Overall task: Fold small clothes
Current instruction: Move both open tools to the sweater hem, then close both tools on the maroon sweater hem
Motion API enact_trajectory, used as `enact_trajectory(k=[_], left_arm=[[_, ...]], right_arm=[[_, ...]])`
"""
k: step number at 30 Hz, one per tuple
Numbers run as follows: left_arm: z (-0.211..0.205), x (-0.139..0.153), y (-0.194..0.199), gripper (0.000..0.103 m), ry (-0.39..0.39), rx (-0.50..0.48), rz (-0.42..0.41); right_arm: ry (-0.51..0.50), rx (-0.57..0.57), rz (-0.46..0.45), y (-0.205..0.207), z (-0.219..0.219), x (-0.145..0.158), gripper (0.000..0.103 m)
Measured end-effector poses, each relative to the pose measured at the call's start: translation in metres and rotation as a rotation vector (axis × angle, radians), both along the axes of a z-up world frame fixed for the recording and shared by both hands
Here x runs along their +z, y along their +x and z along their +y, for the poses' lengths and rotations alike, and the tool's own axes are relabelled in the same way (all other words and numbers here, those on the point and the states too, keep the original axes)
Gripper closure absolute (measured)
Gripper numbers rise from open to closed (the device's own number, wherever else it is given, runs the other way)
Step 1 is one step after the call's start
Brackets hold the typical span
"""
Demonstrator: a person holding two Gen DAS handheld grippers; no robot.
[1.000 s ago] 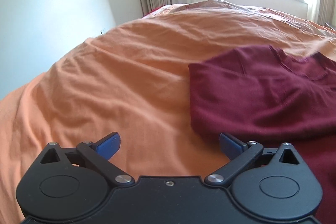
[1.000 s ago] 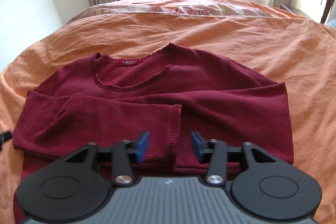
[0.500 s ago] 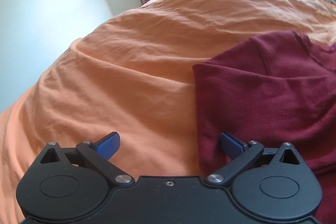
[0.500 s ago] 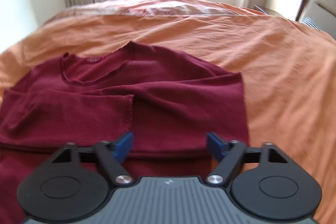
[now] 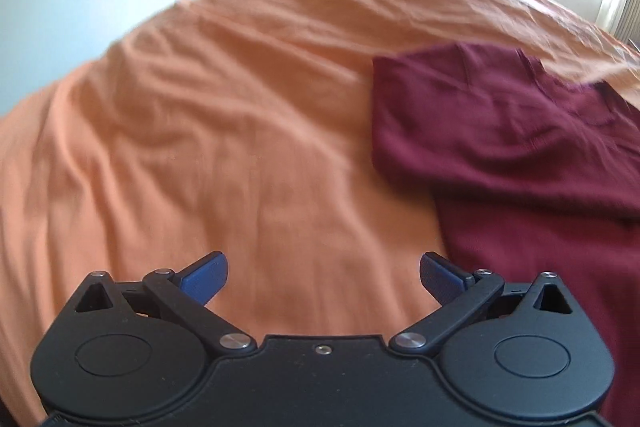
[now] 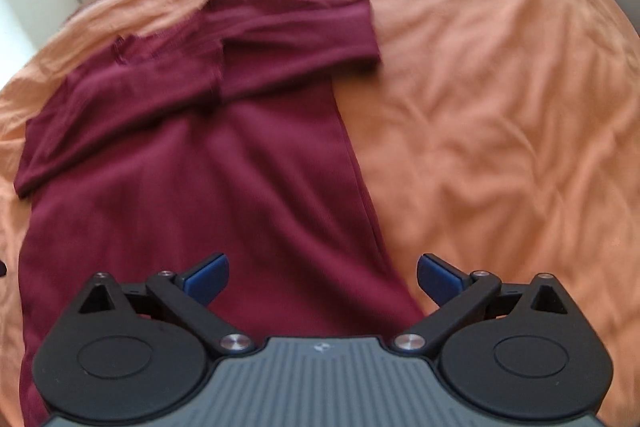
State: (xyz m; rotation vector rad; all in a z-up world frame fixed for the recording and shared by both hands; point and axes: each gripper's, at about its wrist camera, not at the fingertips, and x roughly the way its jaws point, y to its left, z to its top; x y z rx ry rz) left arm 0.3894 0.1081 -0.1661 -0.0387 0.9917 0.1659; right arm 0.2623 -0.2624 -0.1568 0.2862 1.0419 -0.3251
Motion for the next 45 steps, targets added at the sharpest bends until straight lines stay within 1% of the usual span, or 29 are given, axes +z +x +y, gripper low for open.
enact_trajectory(k=[3,6,7,8,10,12,13,14,15,16,17,18,19,20,21,22,23,24,25,27,30,33,36,38,40,43,45], left_arm=[[-0.008,-0.004,-0.023,0.001,-0.004,-0.016,0.074],[-0.016,-0.006,-0.049,0.001,-0.008,-0.066,0.124],[-0.020,-0.007,-0.058,0.001,-0.003,-0.086,0.137],[-0.022,-0.007,-0.065,0.001,-0.001,-0.104,0.151],[-0.029,-0.014,-0.078,0.001,-0.021,-0.157,0.205],[-0.035,-0.021,-0.088,0.001,-0.035,-0.204,0.258],[-0.038,-0.022,-0.093,0.001,-0.027,-0.217,0.263],[-0.041,-0.024,-0.098,0.001,-0.017,-0.225,0.265],[-0.042,-0.024,-0.101,0.001,-0.010,-0.225,0.268],[-0.043,-0.024,-0.103,0.002,-0.004,-0.217,0.270],[-0.042,-0.023,-0.105,0.006,-0.007,-0.205,0.271],[-0.042,-0.021,-0.105,0.008,-0.018,-0.192,0.278],[-0.041,-0.019,-0.106,0.015,-0.028,-0.182,0.292],[-0.043,-0.016,-0.106,0.026,-0.040,-0.182,0.301],[-0.044,-0.012,-0.107,0.033,-0.055,-0.190,0.298],[-0.046,-0.009,-0.108,0.050,-0.071,-0.199,0.295],[-0.047,-0.008,-0.108,0.071,-0.091,-0.207,0.301],[-0.049,-0.009,-0.109,0.081,-0.116,-0.211,0.309],[-0.050,-0.009,-0.109,0.096,-0.139,-0.206,0.319],[-0.052,-0.007,-0.112,0.099,-0.139,-0.182,0.309],[-0.055,0.001,-0.120,0.100,-0.097,-0.149,0.279],[-0.054,0.011,-0.130,0.100,-0.100,-0.111,0.258],[-0.057,0.019,-0.143,0.100,-0.097,-0.104,0.234],[-0.058,0.024,-0.151,0.100,-0.100,-0.106,0.223],[-0.060,0.027,-0.161,0.100,-0.090,-0.115,0.231],[-0.061,0.023,-0.175,0.100,-0.086,-0.113,0.248],[-0.058,0.019,-0.181,0.100,-0.095,-0.103,0.257]], right_arm=[[0.016,-0.019,0.042,-0.023,-0.001,-0.007,0.000],[0.040,-0.019,0.072,-0.039,-0.008,-0.016,0.001],[0.050,-0.014,0.085,-0.044,-0.010,-0.020,0.006],[0.062,-0.008,0.091,-0.048,-0.013,-0.024,0.014],[0.082,0.001,0.102,-0.055,-0.019,-0.031,0.018],[0.109,-0.003,0.091,-0.062,-0.027,-0.036,0.023],[0.133,-0.003,0.077,-0.065,-0.031,-0.037,0.030],[0.151,-0.002,0.065,-0.068,-0.034,-0.038,0.041],[0.164,0.004,0.059,-0.069,-0.037,-0.038,0.048],[0.177,0.014,0.055,-0.070,-0.040,-0.037,0.061],[0.193,0.028,0.050,-0.071,-0.041,-0.036,0.075],[0.208,0.048,0.046,-0.072,-0.043,-0.034,0.082],[0.219,0.067,0.043,-0.073,-0.044,-0.032,0.088],[0.230,0.086,0.039,-0.073,-0.046,-0.030,0.091],[0.234,0.106,0.036,-0.073,-0.047,-0.028,0.091],[0.234,0.126,0.033,-0.074,-0.047,-0.025,0.092],[0.236,0.139,0.029,-0.075,-0.049,-0.022,0.092],[0.239,0.148,0.024,-0.077,-0.050,-0.020,0.093],[0.243,0.154,0.019,-0.079,-0.053,-0.017,0.093],[0.242,0.169,0.010,-0.083,-0.058,-0.010,0.094],[0.250,0.204,-0.005,-0.091,-0.064,0.001,0.095],[0.231,0.250,-0.025,-0.101,-0.065,0.014,0.095],[0.220,0.282,-0.028,-0.107,-0.066,0.023,0.095],[0.217,0.295,-0.019,-0.112,-0.066,0.024,0.095],[0.224,0.296,-0.004,-0.118,-0.065,0.020,0.095],[0.244,0.288,0.023,-0.123,-0.067,0.011,0.094],[0.257,0.282,0.012,-0.124,-0.068,0.008,0.093]])
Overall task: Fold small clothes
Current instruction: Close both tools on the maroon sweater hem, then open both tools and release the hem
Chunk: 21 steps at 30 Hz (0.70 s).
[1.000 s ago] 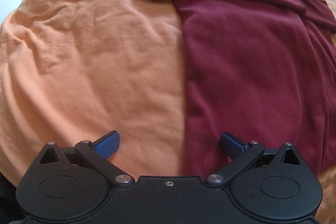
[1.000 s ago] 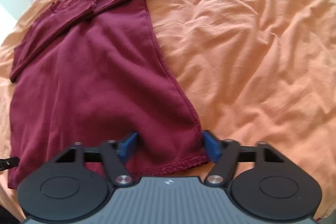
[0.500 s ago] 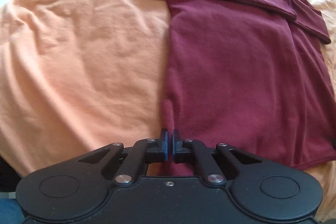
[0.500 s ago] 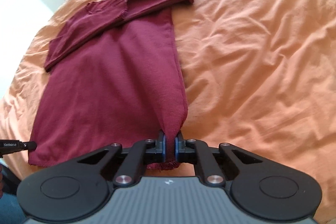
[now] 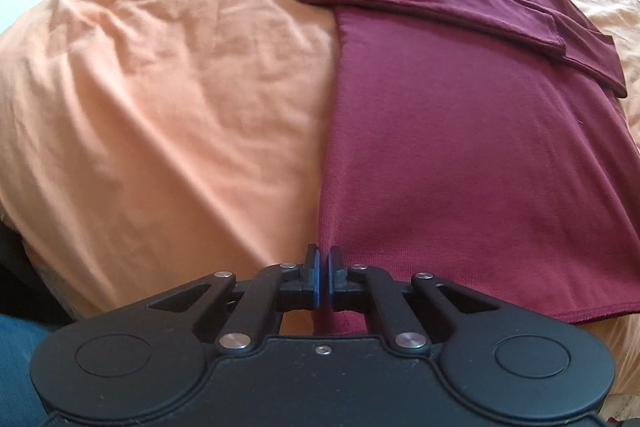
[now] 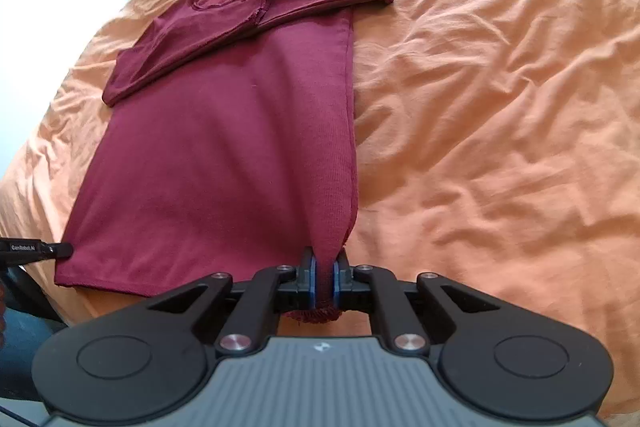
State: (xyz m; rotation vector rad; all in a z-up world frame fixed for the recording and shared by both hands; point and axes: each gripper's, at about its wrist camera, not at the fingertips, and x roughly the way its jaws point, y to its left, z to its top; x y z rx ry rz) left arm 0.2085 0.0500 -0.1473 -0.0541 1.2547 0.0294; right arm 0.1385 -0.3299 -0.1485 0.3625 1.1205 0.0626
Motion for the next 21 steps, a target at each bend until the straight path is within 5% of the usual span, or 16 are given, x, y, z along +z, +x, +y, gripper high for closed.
enact_trajectory(k=[4,9,11,14,21], left_arm=[[0.004,-0.004,-0.005,0.098,-0.035,0.041,-0.017],[0.007,-0.006,-0.003,0.067,-0.033,0.105,-0.017],[0.008,-0.002,-0.005,0.042,-0.034,0.123,-0.040],[0.006,0.007,-0.011,0.016,0.022,0.134,-0.086],[-0.007,0.025,-0.030,0.002,0.144,0.057,-0.176]], right_arm=[[-0.030,0.013,0.004,0.004,0.002,0.000,0.071],[-0.126,0.068,-0.022,0.001,0.011,0.002,0.032],[-0.186,0.120,-0.052,-0.002,0.019,0.006,0.017],[-0.287,0.252,-0.113,-0.008,0.038,0.011,0.009],[-0.392,0.561,-0.143,-0.013,0.090,0.004,0.006]])
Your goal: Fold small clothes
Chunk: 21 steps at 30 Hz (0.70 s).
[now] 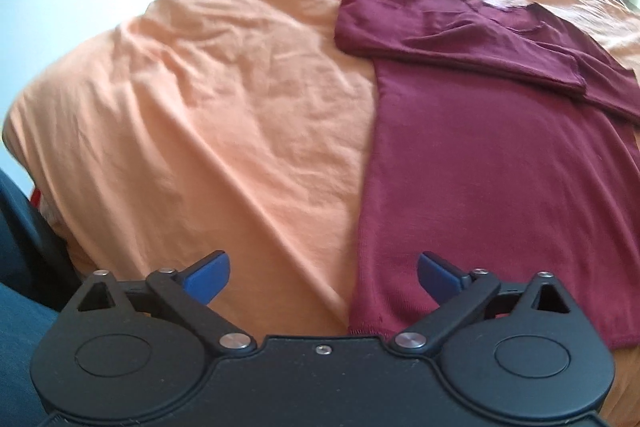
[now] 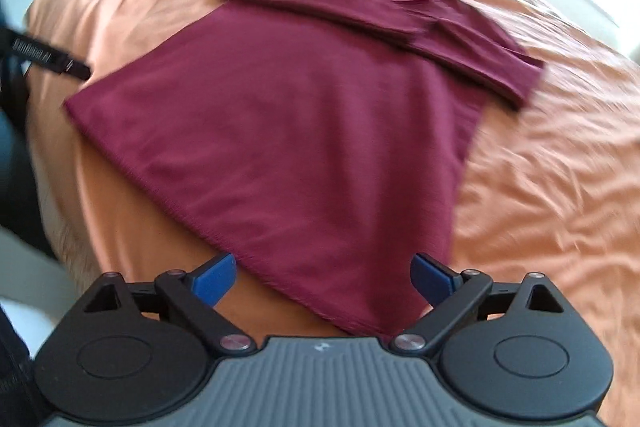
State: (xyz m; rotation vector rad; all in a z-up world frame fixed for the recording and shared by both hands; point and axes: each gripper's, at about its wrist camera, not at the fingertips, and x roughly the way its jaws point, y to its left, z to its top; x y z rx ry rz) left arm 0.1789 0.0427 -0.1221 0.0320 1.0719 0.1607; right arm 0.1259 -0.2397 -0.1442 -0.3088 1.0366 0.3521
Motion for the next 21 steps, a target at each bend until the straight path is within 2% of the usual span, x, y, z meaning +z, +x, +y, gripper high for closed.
enact_trajectory(k=[3,9,13,15,17,21], left_arm=[[-0.011,0.002,-0.008,0.002,0.052,-0.071,-0.001],[-0.034,-0.002,-0.028,0.002,0.136,-0.190,0.005],[-0.044,-0.004,-0.037,0.001,0.136,-0.229,0.014],[-0.047,-0.005,-0.040,0.001,0.138,-0.241,0.017],[-0.050,-0.006,-0.043,0.001,0.145,-0.256,0.014],[-0.059,-0.008,-0.047,0.001,0.167,-0.296,0.017]], right_arm=[[-0.035,0.071,0.043,0.002,0.015,-0.010,0.006],[-0.157,0.173,0.034,-0.003,0.035,-0.031,0.018],[-0.149,0.182,0.010,-0.005,0.038,-0.032,0.042],[-0.145,0.179,0.005,-0.006,0.039,-0.031,0.058],[-0.125,0.177,0.010,-0.007,0.039,-0.028,0.082],[-0.059,0.156,0.021,0.000,0.033,-0.017,0.090]])
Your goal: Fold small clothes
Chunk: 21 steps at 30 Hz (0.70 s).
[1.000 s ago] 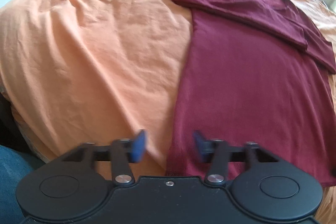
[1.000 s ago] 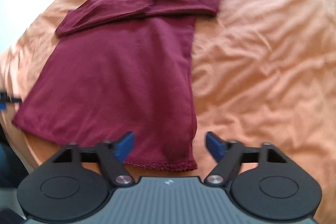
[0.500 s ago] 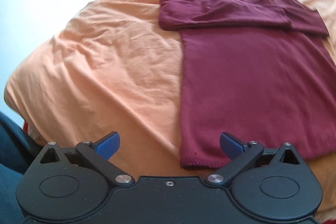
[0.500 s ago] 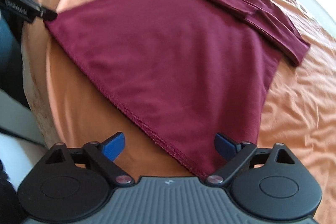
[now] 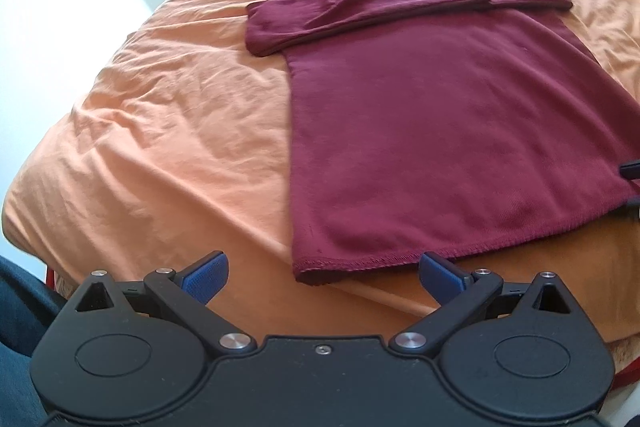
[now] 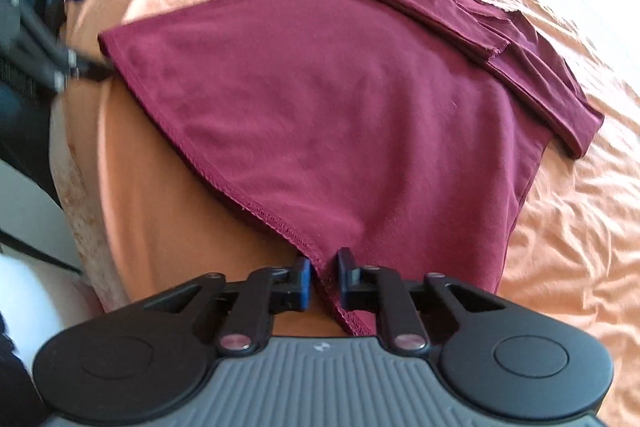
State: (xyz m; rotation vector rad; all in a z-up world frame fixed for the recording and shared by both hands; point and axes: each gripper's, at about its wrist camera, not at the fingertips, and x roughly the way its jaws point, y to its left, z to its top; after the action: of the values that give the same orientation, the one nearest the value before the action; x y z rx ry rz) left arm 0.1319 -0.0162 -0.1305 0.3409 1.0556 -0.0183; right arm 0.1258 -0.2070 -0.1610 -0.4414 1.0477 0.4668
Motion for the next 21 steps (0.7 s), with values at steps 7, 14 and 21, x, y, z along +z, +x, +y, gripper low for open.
enact_trajectory(k=[7,14,21], left_arm=[[-0.032,-0.009,-0.011,0.001,0.064,-0.179,-0.043],[-0.073,-0.034,-0.009,0.001,0.095,-0.294,-0.060],[-0.073,-0.041,0.006,0.010,0.139,-0.233,-0.097]], right_arm=[[0.178,-0.138,0.081,0.026,-0.022,0.028,0.091],[0.196,-0.146,0.084,0.030,-0.029,0.043,0.092],[0.182,-0.131,0.061,0.023,-0.027,0.047,0.092]])
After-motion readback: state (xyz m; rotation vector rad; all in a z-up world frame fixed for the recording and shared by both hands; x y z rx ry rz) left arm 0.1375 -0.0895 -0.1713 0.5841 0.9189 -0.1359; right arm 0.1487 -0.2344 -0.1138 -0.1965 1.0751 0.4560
